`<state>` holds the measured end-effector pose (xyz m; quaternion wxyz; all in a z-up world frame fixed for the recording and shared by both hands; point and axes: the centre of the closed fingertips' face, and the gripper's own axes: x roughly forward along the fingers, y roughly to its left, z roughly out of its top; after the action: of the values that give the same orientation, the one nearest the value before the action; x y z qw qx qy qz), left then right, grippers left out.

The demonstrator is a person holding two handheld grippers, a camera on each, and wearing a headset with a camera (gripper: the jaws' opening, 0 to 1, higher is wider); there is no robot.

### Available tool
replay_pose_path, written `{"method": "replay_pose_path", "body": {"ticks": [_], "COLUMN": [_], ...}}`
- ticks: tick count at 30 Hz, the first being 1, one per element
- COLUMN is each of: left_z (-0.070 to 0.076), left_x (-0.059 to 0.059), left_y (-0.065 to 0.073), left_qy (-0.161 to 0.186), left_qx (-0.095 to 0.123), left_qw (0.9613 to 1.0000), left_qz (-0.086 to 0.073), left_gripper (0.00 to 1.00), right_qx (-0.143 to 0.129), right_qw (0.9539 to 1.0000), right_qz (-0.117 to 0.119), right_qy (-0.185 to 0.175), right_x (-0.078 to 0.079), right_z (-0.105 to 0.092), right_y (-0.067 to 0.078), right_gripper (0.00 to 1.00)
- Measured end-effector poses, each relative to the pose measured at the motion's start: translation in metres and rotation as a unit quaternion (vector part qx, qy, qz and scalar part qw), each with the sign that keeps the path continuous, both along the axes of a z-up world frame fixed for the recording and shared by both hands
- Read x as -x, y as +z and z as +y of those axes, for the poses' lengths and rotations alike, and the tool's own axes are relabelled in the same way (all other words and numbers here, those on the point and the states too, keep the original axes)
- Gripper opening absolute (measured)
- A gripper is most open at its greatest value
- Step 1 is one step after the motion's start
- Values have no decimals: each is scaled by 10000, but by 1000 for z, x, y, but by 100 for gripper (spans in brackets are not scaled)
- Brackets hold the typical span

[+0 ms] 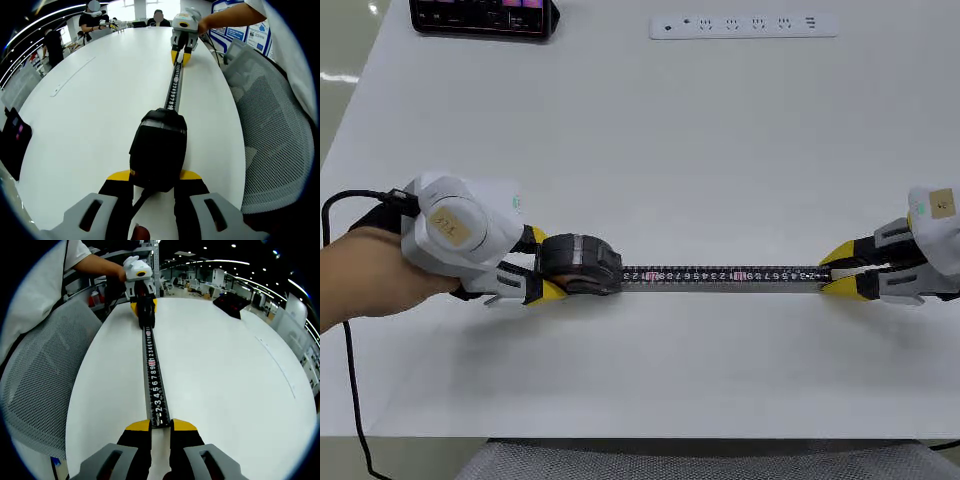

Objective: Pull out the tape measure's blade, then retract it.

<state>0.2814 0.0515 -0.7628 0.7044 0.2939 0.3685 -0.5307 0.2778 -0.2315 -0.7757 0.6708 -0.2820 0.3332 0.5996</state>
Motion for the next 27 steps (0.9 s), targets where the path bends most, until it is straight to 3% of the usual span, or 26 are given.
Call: {"method": "replay_pose_path", "body": {"ticks": [6,27], "left_z": [0,-2], "left_x": [0,-2], "left_y": [0,1], "left_qy": [13,234], "left_qx": [14,46], "left_qw": [10000,9997], "left_qz": [-15,5], "left_gripper": [26,27], "right_qx": [88,324], "right_qw": [10000,9995], "right_qz": [13,36], "right_qy": [6,-8], "right_x": [1,-1], "right_z": [-7,-5], "right_y": [0,0], "right_gripper": [9,11]}}
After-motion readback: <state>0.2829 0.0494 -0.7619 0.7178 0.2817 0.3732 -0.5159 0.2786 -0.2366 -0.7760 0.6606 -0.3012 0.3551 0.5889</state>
